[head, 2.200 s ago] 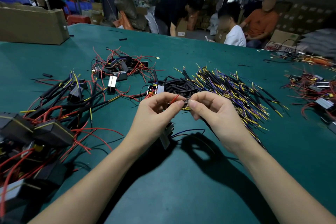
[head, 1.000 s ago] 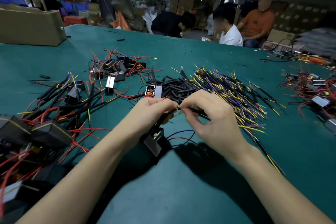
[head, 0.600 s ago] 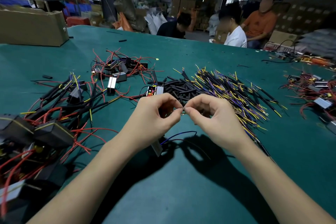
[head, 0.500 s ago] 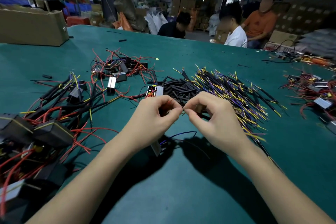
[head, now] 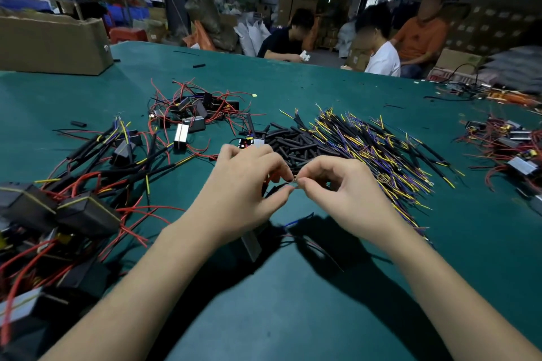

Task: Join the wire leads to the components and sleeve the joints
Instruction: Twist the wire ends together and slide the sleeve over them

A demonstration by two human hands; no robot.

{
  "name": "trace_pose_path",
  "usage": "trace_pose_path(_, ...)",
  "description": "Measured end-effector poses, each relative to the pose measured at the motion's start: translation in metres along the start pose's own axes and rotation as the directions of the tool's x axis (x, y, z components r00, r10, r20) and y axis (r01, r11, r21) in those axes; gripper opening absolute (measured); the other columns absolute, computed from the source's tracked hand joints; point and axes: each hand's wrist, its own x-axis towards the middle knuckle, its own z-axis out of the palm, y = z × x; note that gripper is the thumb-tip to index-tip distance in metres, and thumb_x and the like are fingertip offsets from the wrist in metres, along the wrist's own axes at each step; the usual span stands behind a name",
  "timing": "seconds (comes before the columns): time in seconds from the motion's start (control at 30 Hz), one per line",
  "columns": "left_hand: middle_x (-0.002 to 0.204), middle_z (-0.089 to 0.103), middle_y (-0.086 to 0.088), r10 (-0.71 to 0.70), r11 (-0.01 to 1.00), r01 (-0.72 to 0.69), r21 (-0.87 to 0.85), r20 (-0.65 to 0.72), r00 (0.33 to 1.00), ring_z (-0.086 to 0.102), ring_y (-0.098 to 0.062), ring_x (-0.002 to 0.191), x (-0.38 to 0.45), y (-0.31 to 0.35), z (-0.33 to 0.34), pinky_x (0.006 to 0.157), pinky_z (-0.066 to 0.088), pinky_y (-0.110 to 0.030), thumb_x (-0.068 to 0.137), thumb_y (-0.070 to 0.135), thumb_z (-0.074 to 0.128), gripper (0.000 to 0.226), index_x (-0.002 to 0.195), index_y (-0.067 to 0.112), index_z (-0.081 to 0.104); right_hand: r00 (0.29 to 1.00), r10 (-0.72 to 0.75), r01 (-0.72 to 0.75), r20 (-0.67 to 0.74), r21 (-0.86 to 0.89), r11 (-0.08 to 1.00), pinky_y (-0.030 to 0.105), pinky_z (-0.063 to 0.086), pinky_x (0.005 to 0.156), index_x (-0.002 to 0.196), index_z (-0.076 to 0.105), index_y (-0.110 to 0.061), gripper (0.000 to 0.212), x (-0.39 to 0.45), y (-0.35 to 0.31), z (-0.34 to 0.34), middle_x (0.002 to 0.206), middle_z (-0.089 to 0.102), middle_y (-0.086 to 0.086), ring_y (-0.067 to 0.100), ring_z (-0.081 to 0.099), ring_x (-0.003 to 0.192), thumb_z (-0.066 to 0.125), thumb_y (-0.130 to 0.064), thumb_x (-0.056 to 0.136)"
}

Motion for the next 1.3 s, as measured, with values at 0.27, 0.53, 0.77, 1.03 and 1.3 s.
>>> trace_pose_path(0.27,0.073,0.057,0.003,0.149,0.981,-0.141,0.130,-0.055,0.987,0.055,-0.021,0.068,0.000,0.007,-0.006,0.073,0.036,-0.037,0.084,0.029,0.054,0.020,0.074,0.016,0.065,0.997,0.012,-0.012,0.074,-0.007,1.000,0.007,0.036,0.059,0.073,0.066,-0.021,0.020,0.000,-0.004,-0.007,0.065,0.064,-0.010,-0.003,0.052,0.058,0.067,-0.004,0.084)
trace_pose_path(0.53,0.069,0.060,0.001,-0.140,0.948,0.152,-0.281,0.065,0.988,0.053,-0.015,0.066,0.001,0.005,-0.001,0.069,0.042,-0.033,0.085,0.024,0.062,0.018,0.071,0.014,0.066,0.959,-0.252,0.283,0.132,-0.352,0.892,0.043,0.047,0.067,0.085,0.067,-0.013,0.009,-0.003,-0.004,-0.008,0.080,0.059,-0.003,0.020,0.055,0.073,0.064,-0.005,0.085)
trace_pose_path(0.77,0.052,0.054,0.005,-0.355,0.481,0.655,-0.583,0.553,0.754,0.044,-0.006,0.048,0.007,-0.002,-0.011,0.049,0.036,-0.014,0.088,0.017,0.060,0.040,0.049,0.019,0.065,0.782,-0.605,0.548,0.148,-0.624,0.556,0.038,0.045,0.058,0.079,0.068,-0.006,0.008,-0.003,-0.007,-0.001,0.078,0.063,0.007,0.027,0.057,0.068,0.063,-0.005,0.085)
trace_pose_path(1.03,0.071,0.059,0.008,-0.244,0.907,0.260,-0.331,0.090,0.966,0.057,-0.014,0.073,0.002,0.001,0.002,0.086,0.045,-0.044,0.077,0.038,0.073,0.021,0.084,0.023,0.061,0.980,-0.199,0.189,-0.027,-0.207,0.960,0.032,0.047,0.066,0.078,0.067,-0.016,0.010,-0.002,0.001,-0.003,0.076,0.061,-0.004,0.013,0.055,0.070,0.067,-0.007,0.082)
trace_pose_path(1.3,0.082,0.059,0.006,-0.131,0.968,0.107,-0.227,-0.089,0.987,0.056,-0.015,0.074,0.002,0.002,0.004,0.081,0.043,-0.050,0.074,0.023,0.078,0.015,0.085,0.021,0.067,0.995,-0.078,0.073,-0.059,-0.093,0.993,0.027,0.046,0.065,0.077,0.068,-0.012,0.012,-0.003,-0.002,-0.002,0.075,0.065,0.002,0.014,0.057,0.069,0.067,-0.002,0.082)
